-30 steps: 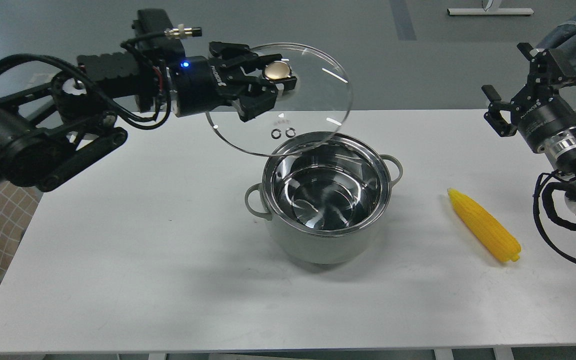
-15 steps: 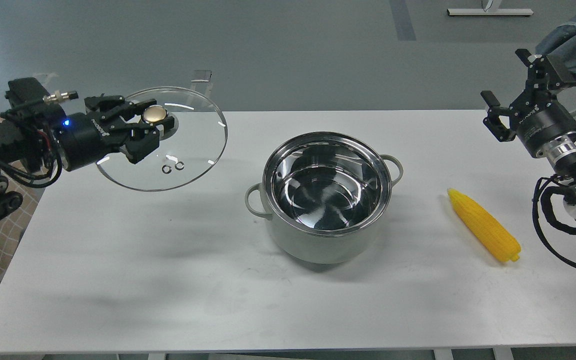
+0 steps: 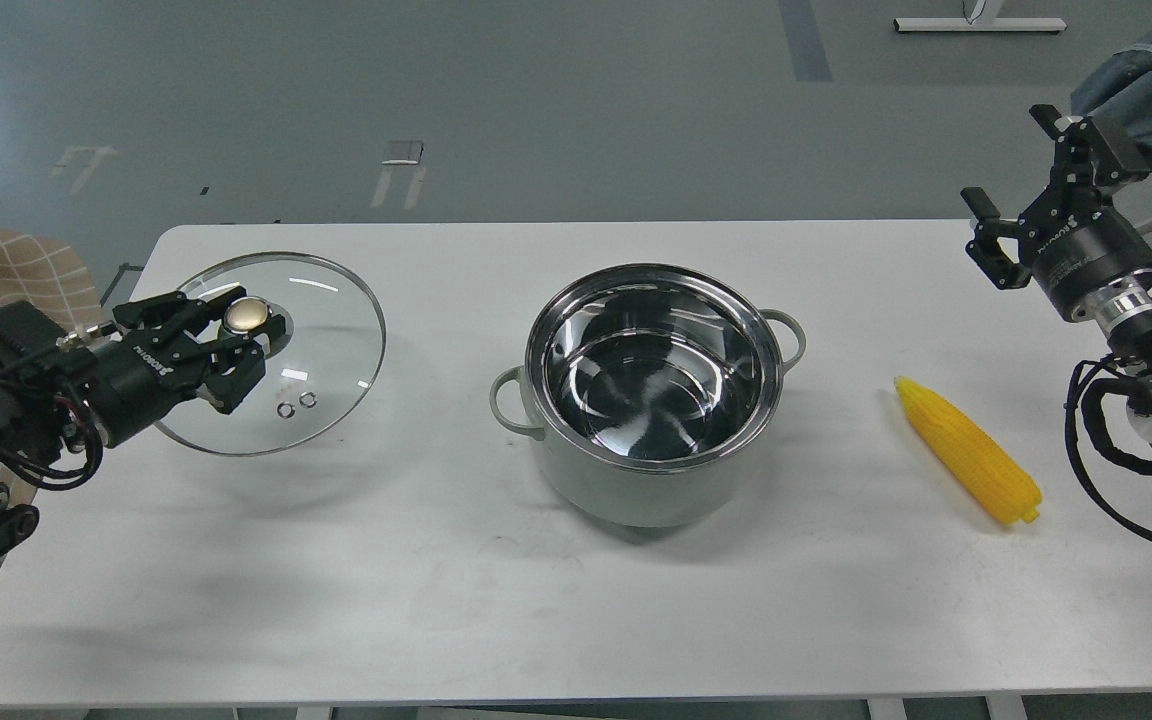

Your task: Open pot and put corn in

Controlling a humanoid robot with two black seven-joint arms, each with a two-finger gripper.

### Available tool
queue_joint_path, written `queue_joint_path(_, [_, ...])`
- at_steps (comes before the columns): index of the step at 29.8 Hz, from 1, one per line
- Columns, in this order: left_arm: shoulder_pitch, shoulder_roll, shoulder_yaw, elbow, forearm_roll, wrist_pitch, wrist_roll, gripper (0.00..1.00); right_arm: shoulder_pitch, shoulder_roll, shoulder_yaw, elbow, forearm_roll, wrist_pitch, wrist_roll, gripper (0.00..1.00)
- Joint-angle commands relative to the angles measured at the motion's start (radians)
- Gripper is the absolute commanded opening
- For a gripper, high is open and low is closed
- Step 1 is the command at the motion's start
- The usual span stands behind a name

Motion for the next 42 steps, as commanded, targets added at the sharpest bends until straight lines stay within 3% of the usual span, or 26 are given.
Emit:
queue_joint_path(1, [0.029,-0.026,0.003,0.046,-0.02,0.006,0.0,0.0,-0.005,0.0,0.0,0.0,0.0,0.0,0.0,1.0])
queue_joint_path(22, [0.062,-0.135,0.008,0.178,-0.137,0.006,0.0,0.0,-0.013,0.006,0.0,0.004,-0.001,0.0,0.0,1.0])
queue_joint_path(32, [0.067,-0.168,0.023,0.224,-0.132,0.006,0.0,0.15,-0.014,0.009,0.0,0.006,-0.001,0.0,0.0,1.0])
queue_joint_path(34, [0.067,-0.168,0.023,0.226,-0.132,0.006,0.0,0.23,-0.014,0.008,0.0,0.006,-0.001,0.0,0.0,1.0])
queue_joint_path(36, [0.066,-0.167,0.022,0.226,-0.132,0.006,0.0,0.56,-0.014,0.008,0.0,0.006,-0.001,0.0,0.0,1.0])
queue_joint_path(39, [0.059,-0.167,0.02,0.224,-0.135,0.006,0.0,0.71,-0.014,0.008,0.0,0.006,0.0,0.0,0.0,1.0])
queue_joint_path(42, [0.053,-0.167,0.02,0.221,-0.137,0.006,0.0,0.77,-0.016,0.008,0.0,0.006,-0.001,0.0,0.0,1.0])
